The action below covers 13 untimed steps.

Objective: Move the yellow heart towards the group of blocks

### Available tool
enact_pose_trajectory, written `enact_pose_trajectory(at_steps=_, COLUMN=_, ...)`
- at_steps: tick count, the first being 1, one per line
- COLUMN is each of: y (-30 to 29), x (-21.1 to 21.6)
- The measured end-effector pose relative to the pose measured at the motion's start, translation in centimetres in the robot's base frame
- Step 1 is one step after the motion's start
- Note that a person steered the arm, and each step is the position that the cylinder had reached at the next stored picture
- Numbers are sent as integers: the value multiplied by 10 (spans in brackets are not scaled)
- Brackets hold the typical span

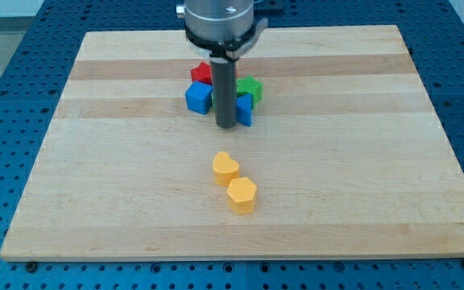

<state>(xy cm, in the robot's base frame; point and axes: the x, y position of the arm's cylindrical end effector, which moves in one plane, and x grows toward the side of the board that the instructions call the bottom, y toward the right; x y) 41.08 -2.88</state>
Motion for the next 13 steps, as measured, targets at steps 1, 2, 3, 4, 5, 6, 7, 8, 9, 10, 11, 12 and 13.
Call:
enact_pose_trajectory(at_steps=1, y=-1, x=-4)
enact_pose_trajectory(at_steps=2, y=4, x=7)
enact_pose_trajectory(at_steps=3, y=25, x=37)
enact_pose_trajectory(at_steps=4, y=59, x=65)
enact_pose_trajectory(at_steps=5, y=94, x=78)
enact_pose_trajectory(at_steps=6, y=78, x=161)
enact_pose_trajectory(at_steps=7, y=60, x=207)
enact_pose_trajectory(at_steps=8, y=46, x=207)
enact_pose_trajectory(at_steps=9, y=32, x=203)
enact_pose_trajectory(at_steps=10, y=20, x=180)
enact_pose_trajectory(at_steps=11, y=9, x=153)
enact_pose_trajectory(at_steps=12, y=1, x=128)
enact_pose_trajectory(at_steps=13, y=-5, x=98)
